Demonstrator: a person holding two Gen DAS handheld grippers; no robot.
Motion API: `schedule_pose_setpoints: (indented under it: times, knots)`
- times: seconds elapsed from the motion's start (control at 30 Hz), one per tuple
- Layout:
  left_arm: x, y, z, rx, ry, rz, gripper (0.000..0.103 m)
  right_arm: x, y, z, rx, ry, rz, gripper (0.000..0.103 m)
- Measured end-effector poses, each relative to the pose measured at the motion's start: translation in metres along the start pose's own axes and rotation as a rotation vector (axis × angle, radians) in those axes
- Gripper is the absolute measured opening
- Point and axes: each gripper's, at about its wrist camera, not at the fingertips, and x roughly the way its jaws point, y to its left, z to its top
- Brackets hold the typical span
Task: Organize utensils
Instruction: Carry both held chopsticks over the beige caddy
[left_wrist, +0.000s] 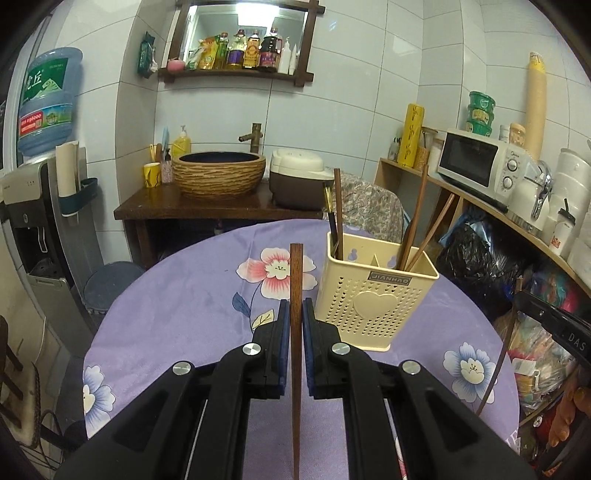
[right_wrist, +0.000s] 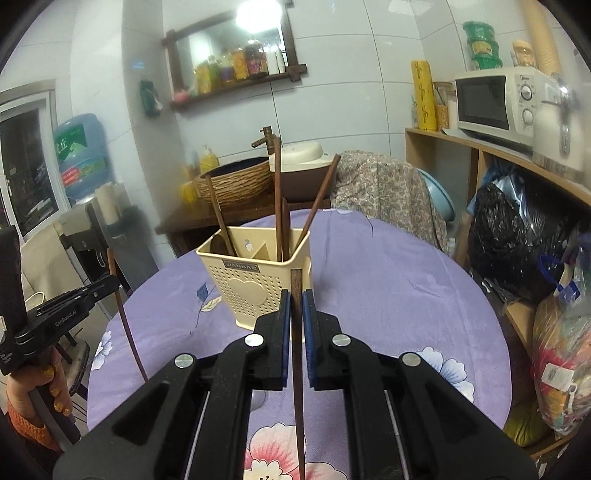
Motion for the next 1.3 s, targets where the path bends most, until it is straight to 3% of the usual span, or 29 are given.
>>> schedule_pose_setpoints:
  times: [0.8, 1.1, 1.3]
  knots:
    - [-0.013, 0.006, 0.017, -0.006, -0.036, -0.034, 0.008, -0.018, 0.015, 0.027, -0.050, -0.042, 0.020, 0.007]
    - [-0.023, 0.003, 0.056, 0.008, -0.070, -0.071, 0.008, -0.017, 0.019, 0.061, -0.059, -0.042, 0.069, 0.007]
    - [-0.039, -0.001, 0.103, -0.001, -0.125, -0.134, 0.008, -0.032, 0.028, 0.113, -0.061, -0.112, 0.127, 0.007]
